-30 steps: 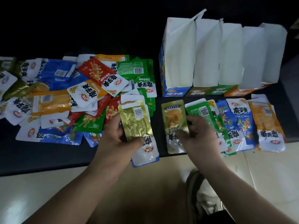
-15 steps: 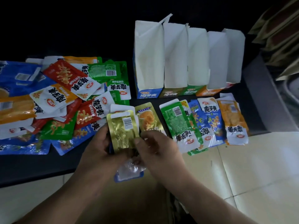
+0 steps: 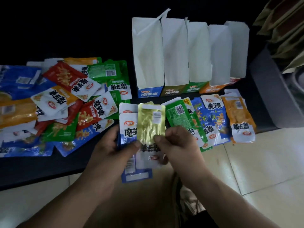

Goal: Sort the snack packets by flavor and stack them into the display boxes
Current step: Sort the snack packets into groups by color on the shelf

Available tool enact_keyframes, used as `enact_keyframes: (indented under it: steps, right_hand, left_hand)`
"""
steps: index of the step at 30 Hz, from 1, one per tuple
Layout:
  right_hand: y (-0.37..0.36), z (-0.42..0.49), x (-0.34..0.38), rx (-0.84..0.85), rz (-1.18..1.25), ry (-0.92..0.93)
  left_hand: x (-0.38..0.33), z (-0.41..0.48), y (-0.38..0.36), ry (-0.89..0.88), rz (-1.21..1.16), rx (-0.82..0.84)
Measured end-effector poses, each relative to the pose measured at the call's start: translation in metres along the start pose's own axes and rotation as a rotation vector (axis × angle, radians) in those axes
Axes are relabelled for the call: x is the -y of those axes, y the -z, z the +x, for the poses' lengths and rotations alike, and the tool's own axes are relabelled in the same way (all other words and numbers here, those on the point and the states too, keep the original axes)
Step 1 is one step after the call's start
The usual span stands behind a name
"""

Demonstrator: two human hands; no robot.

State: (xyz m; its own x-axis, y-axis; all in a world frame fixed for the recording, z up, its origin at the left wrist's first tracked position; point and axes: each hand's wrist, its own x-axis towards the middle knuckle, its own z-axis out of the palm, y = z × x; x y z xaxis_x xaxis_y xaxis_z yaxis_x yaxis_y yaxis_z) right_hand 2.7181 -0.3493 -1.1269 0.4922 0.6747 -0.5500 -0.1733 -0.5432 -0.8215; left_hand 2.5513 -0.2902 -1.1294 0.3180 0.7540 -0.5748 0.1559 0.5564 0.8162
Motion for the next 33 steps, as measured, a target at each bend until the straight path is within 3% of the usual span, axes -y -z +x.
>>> enact_keyframes:
  steps: [4,10,16,18,20,22,24,30,33]
  right_hand:
    - [0.017,0.021,-0.001,-0.153,-0.202,0.121]
    - [0.007,0.03,-0.005,-0.144,-0.448,0.251]
    - [-0.001,0.036,-0.002,-0.146,-1.045,0.37]
    - [0.001,0.028,0.005,-0.182,-0.994,0.424]
    - [0.004,0.016,0.011,-0.107,-0.706,0.422]
    - [0.005,0.004,0.022,0.133,-0.37,0.205]
    - [0.007,-0.001,0.026,0.3,-0.2,0.051]
    - [0.041,0.008,0.027,0.001,-0.188,0.186]
    - [0.059,0.006,0.031,0.04,-0.256,0.209]
  left_hand:
    - [-0.001,0.0,0.008,0.0,-0.017,-0.099]
    - [-0.002,-0.002,0.02,0.001,-0.045,-0.147]
    - [-0.002,-0.004,0.02,0.026,-0.053,-0.113]
    - [-0.004,-0.003,0.017,0.029,-0.072,-0.094]
    - [-0.006,-0.003,0.011,0.03,-0.095,-0.071]
    - [-0.01,-0.005,0.002,0.004,-0.087,-0.028]
    - [-0.016,-0.008,-0.009,-0.037,-0.037,0.019]
    - [-0.021,-0.009,-0.037,-0.134,0.286,0.103]
    - [-0.019,-0.007,-0.053,-0.178,0.338,0.119]
